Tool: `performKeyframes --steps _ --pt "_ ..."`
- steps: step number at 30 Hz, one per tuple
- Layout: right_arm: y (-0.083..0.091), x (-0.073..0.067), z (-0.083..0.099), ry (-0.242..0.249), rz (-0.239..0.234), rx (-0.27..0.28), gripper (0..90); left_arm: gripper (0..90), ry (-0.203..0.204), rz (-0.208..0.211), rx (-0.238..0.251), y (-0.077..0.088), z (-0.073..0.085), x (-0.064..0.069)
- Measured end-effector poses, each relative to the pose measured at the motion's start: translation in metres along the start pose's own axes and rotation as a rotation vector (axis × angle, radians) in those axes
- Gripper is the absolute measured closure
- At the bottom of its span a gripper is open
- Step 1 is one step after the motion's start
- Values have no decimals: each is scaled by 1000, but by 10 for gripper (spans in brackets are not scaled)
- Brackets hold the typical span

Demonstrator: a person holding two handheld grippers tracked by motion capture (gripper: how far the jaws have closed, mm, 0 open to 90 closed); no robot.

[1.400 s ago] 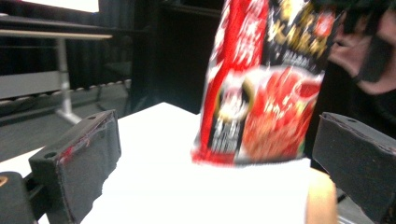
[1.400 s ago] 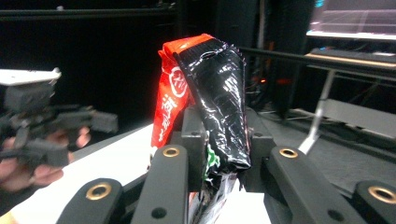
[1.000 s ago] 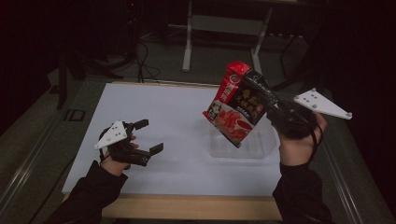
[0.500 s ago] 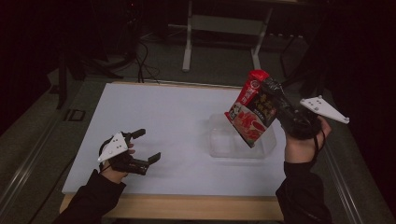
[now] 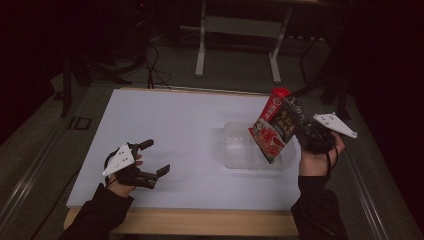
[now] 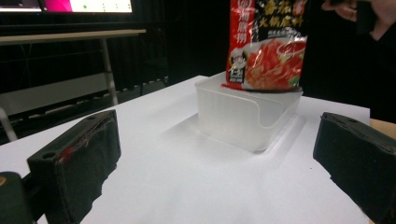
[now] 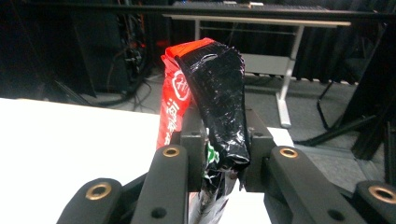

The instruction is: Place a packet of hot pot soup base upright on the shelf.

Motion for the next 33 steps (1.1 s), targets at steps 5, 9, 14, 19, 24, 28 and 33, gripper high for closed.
performKeyframes --steps 5,9,14,19,24,28,33 --pt "-11 -4 12 -4 -3 -18 756 14 6 4 -1 -1 2 0" --pt "-18 -8 21 -8 -10 -30 753 14 3 8 0 -1 3 1" --pt "-27 -14 41 -4 -22 -69 741 14 9 21 -10 -2 5 2" --pt "-21 -15 48 -12 -32 -52 724 14 10 24 -13 -3 6 2" --pt "-21 -12 47 -30 -55 -67 653 14 5 29 -14 -2 6 3" --pt "-15 -12 34 -44 -83 -11 408 14 11 40 -15 -1 5 2" --pt "-7 -26 9 26 -129 22 191 14 19 31 -14 0 5 0"
Point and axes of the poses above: each handheld gripper's, and its own axes: y roughly backward along the jaws, z roughly out of its underside, x roughly to its right, the point moved 6 cm from there along -y, roughly forward along the jaws, and after that the axes turned 11 degrees about -z, right-handed, at the moved point
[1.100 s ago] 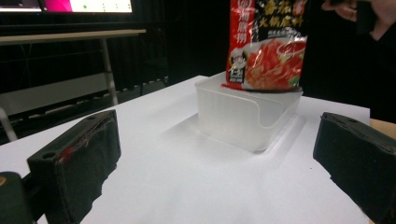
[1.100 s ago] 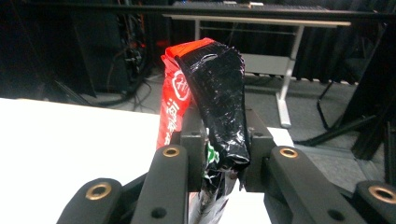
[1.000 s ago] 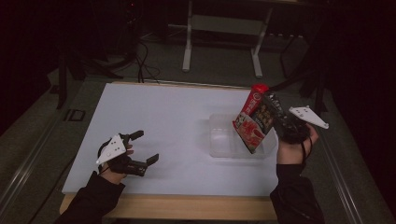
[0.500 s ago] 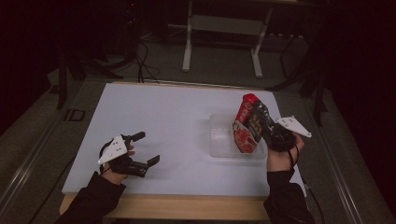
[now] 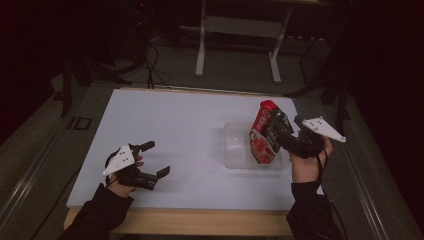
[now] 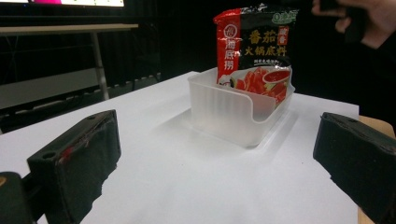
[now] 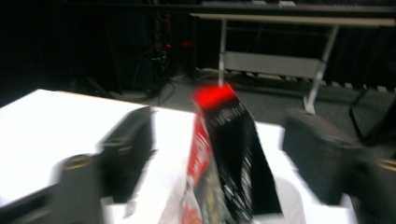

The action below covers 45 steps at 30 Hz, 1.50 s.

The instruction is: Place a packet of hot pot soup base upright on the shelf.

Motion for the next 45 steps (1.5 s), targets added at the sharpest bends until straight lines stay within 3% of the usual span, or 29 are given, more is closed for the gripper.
performKeyframes --steps 2,5,9,13,14,15,20,21,22,23,24,25,26,27,28,34,39,45 --pt "1 -8 -9 18 -37 9 115 14 0 2 -2 1 0 0" --pt "2 -21 -19 22 -114 19 106 14 3 2 -3 1 0 0" --pt "0 -36 -22 46 -168 19 106 14 1 5 0 1 0 1" --pt "-2 -53 -19 64 -245 18 106 14 -1 10 3 2 0 2" --pt "-2 -53 -19 64 -245 18 106 14 -1 10 3 2 0 2" --pt "-1 -63 -17 74 -292 24 106 14 -3 11 -2 2 1 1" --pt "3 -78 -13 92 -362 27 106 14 -6 11 -1 3 1 2" --pt "4 -88 -8 101 -406 8 106 14 -4 12 1 3 1 2" --pt "4 -88 -8 101 -406 8 106 14 -3 14 1 3 1 2" --pt "5 -96 -3 114 -442 -4 108 14 -3 14 -1 3 1 2" --pt "5 -96 -3 114 -442 -4 108 14 -2 15 0 3 1 3" --pt "6 -104 3 124 -483 -12 108 14 -5 17 -4 3 2 3" --pt "6 -104 3 124 -483 -12 108 14 -5 17 -4 3 2 3" --pt "6 -111 10 127 -532 -24 108 14 -8 17 -4 3 2 3" --pt "6 -114 13 129 -550 -29 108 14 -9 19 -4 3 2 4" --pt "5 -125 33 162 -600 -44 108 14 -7 19 -3 4 2 4" --pt "4 -128 51 163 -643 -102 108 14 -14 23 -8 8 3 6" --pt "3 -127 66 177 -640 -142 108 14 -7 20 -7 10 4 6"
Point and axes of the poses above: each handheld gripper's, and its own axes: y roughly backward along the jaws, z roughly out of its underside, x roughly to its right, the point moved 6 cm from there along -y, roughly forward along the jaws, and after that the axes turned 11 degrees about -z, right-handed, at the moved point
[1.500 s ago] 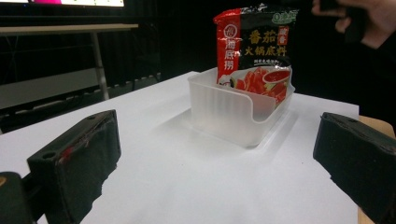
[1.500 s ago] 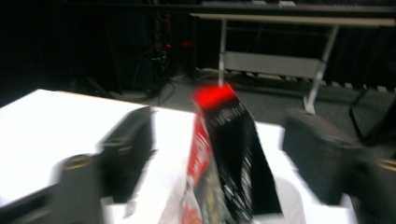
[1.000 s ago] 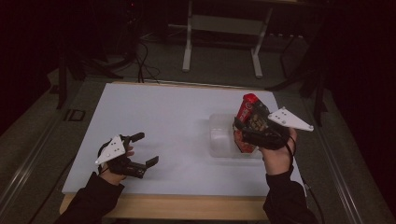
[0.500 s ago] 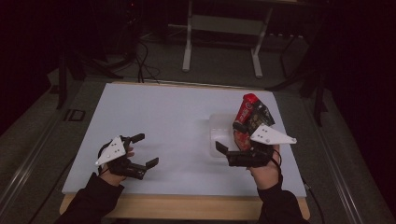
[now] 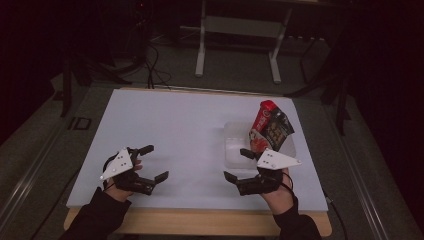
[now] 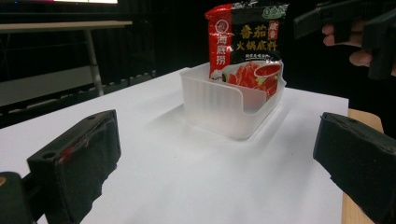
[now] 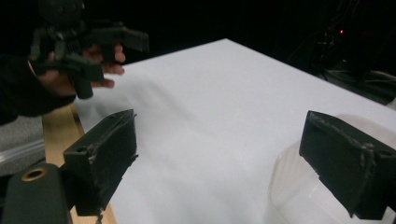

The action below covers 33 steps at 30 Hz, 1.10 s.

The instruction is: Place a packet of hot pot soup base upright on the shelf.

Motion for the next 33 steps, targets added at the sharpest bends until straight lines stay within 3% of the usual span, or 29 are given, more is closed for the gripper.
performKeyframes --steps 4,11,15,22,33 --pt "1 1 10 -15 -9 -22 108 13 4 -1 -6 2 2 0" --pt "1 -4 30 -32 -82 -67 127 14 5 -3 -13 2 4 -1" --pt "4 -4 40 -41 -94 -98 128 14 5 0 -20 2 6 -2" --pt "12 -2 50 -90 -110 -89 119 14 1 3 -25 1 8 -2" --pt "28 7 73 -83 -41 -138 128 14 6 11 -29 -3 9 -2"
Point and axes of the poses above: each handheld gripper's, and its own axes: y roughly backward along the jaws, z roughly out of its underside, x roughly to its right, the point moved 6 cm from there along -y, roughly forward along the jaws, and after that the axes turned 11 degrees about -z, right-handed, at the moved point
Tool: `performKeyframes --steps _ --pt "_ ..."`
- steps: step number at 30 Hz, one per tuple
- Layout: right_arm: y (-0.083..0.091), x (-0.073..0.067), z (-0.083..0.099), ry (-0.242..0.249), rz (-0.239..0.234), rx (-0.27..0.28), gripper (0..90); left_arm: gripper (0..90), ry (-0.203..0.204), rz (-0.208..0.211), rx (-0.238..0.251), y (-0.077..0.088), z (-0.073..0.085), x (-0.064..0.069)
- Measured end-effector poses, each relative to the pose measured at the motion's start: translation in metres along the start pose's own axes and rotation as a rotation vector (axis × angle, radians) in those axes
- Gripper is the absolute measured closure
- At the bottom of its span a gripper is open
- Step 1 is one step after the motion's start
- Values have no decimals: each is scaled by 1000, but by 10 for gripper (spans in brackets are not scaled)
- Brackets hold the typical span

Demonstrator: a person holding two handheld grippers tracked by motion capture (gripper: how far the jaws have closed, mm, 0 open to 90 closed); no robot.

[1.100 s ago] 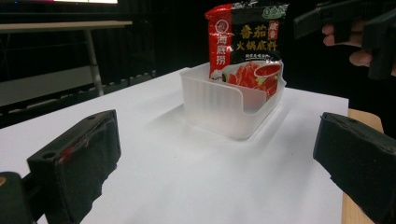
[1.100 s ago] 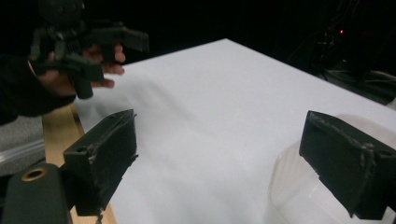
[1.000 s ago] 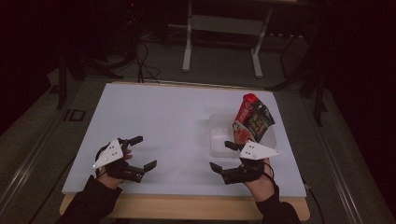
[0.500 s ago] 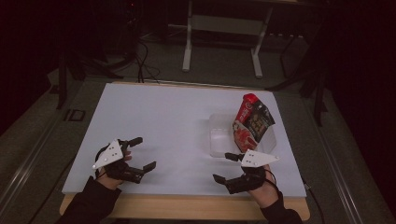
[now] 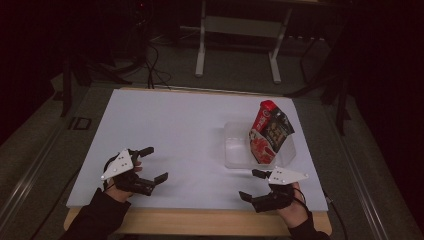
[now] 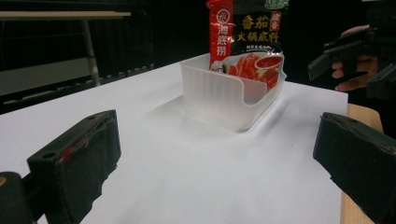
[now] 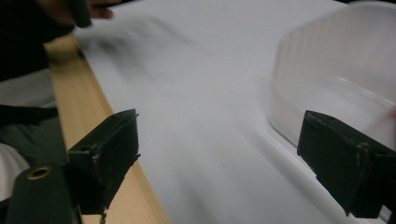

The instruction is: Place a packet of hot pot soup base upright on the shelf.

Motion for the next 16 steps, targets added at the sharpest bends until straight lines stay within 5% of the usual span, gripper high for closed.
performKeyframes --steps 16 --pt "6 7 8 -42 18 -10 130 14 -14 11 -20 -4 5 4"
Point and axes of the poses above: each handheld gripper's, and its own axes: y roughly backward along the jaws, z roughly out of its underside, x roughly to its right, the point moved 6 cm from there along -y, roughly forward along the jaws, and after that the axes turned 11 degrees about -z, right-handed, at the moved point
